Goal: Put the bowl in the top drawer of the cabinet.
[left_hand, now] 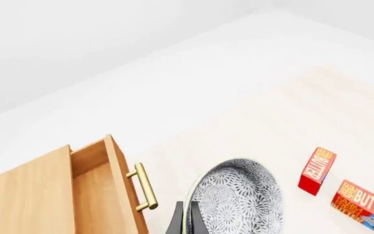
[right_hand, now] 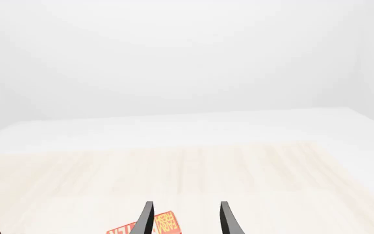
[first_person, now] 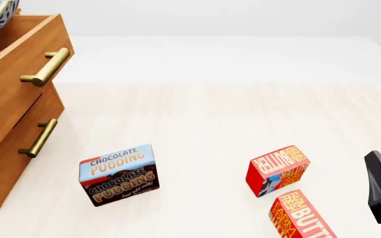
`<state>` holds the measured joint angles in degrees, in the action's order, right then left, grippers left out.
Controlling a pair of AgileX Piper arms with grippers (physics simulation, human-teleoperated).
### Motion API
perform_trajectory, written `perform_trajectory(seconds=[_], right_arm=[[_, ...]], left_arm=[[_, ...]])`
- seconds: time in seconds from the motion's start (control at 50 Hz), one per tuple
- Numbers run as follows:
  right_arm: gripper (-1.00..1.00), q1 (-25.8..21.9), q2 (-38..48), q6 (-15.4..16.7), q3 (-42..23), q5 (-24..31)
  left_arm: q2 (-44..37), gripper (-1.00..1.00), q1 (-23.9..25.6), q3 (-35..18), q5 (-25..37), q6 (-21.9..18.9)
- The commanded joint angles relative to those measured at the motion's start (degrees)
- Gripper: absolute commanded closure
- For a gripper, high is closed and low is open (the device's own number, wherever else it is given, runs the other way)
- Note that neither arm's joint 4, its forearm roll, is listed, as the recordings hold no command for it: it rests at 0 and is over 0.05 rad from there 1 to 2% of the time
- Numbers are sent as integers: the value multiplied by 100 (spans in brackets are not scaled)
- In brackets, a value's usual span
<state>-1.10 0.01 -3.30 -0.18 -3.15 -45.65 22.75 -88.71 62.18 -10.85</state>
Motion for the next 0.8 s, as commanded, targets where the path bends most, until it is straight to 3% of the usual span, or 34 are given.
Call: perform_trajectory(seconds=[0.02, 0.32, 0.66, 0.8], right_arm=[[-100, -1, 0, -2, 0, -3], [-100, -2, 0, -7, 0, -14], [-100, -4, 0, -2, 0, -19], [-100, -4, 0, -17, 1, -23]], left_arm=[[32, 100, -238, -277, 44, 105], [128, 100, -778, -162, 65, 354], [164, 100, -1085, -260, -295, 982], [210, 100, -1104, -292, -465, 1445]])
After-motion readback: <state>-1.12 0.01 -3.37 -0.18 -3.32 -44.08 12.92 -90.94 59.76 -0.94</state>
